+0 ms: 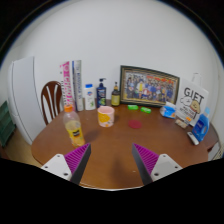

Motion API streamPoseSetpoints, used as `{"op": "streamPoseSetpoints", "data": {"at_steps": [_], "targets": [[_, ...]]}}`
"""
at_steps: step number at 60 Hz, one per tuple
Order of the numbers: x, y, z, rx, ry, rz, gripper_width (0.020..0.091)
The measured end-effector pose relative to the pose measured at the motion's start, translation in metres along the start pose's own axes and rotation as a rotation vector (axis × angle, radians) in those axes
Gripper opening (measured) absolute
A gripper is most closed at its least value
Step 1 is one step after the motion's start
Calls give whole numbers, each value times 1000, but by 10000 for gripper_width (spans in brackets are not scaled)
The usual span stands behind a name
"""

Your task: Pour water

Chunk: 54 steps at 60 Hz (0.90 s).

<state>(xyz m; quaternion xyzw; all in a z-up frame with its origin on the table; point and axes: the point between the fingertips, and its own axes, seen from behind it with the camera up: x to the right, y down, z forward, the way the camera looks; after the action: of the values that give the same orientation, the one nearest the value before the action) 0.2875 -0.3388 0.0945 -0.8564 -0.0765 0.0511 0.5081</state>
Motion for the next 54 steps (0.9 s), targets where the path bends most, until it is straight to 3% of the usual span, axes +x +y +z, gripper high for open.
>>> {"op": "streamPoseSetpoints", "data": {"at_steps": [15,32,35,37,39,45,48,54], "targets": [[-136,-2,81,64,-96,14,856],[-156,2,177,110,20,43,736],[-157,2,184,108,24,40,669],[-159,2,186,115,21,37,527],[-161,2,188,134,12,36,449],[-163,2,188,142,23,-1,389],[-166,1,189,132,21,-11,313],[-176,-8,189,116,-23,40,274]]}}
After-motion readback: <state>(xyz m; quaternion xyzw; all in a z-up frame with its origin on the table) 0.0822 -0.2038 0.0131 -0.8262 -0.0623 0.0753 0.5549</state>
